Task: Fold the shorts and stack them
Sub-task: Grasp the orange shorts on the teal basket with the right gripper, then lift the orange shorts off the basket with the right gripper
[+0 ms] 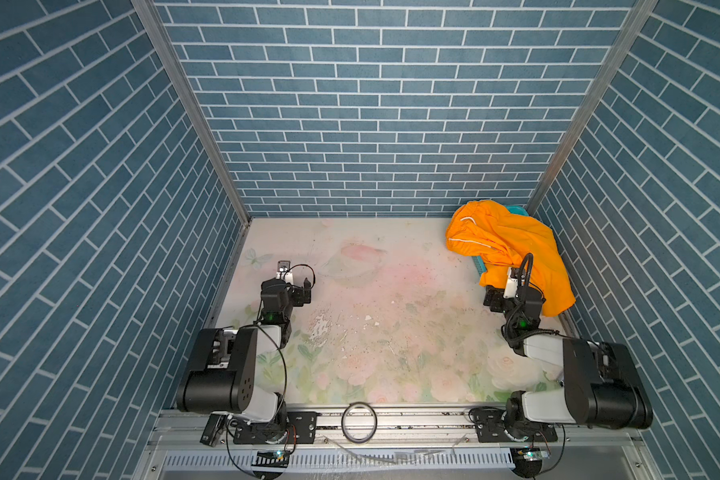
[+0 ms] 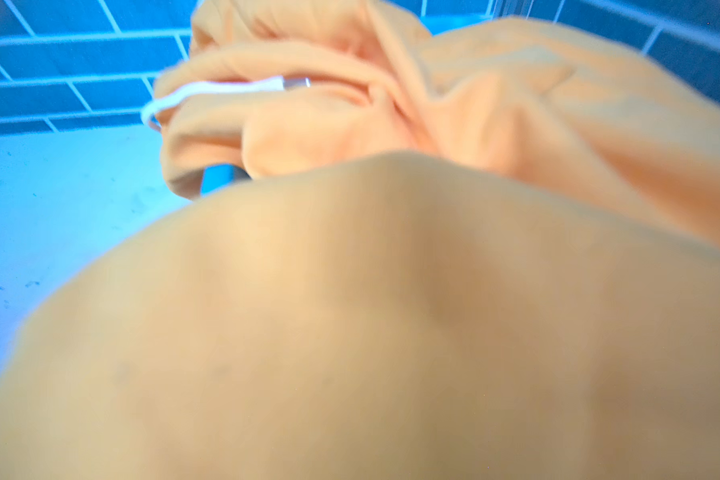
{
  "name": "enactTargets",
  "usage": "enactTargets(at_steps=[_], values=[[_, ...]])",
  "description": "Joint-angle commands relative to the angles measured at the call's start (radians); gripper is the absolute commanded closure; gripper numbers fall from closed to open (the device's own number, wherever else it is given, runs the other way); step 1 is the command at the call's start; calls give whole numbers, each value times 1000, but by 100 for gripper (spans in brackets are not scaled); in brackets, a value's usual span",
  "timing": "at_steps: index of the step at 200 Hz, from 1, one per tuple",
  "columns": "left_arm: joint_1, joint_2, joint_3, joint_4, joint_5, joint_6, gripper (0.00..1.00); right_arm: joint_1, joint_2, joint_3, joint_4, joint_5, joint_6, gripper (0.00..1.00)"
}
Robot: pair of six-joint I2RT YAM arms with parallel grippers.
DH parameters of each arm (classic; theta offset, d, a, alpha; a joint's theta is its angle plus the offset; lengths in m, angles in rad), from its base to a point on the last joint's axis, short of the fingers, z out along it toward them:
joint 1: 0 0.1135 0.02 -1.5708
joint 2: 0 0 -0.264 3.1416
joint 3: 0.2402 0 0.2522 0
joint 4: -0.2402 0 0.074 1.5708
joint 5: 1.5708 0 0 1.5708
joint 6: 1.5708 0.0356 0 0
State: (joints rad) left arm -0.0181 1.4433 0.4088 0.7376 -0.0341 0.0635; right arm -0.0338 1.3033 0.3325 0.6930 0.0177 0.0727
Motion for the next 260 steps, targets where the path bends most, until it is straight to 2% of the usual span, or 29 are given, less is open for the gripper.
enactTargets(at_steps=[1,23,41,78,123,158,228,260], values=[[-23,-95,27,-129,-50,-13,0,12,-162,12,-116,-48,34,21],[-50,-186,72,-295,-68,-74,0,38,-316,58,-323,-19,61,21],[-91,-247,101,-375,-82,-78,0,50,-389,105,-478,-29,82,21],[-109,-321,169,-506,-28,-146,0,90,-398,216,-649,-22,92,19],[-117,-306,390,-777,90,-236,0,91,-134,598,-852,-52,49,13],[-141,-320,416,-841,169,-232,0,88,130,873,-1020,6,1,12],[-155,-384,363,-869,166,-233,0,35,487,1160,-1112,92,-75,12],[-155,-396,360,-865,171,-231,0,-1,597,1245,-1118,76,-72,16]])
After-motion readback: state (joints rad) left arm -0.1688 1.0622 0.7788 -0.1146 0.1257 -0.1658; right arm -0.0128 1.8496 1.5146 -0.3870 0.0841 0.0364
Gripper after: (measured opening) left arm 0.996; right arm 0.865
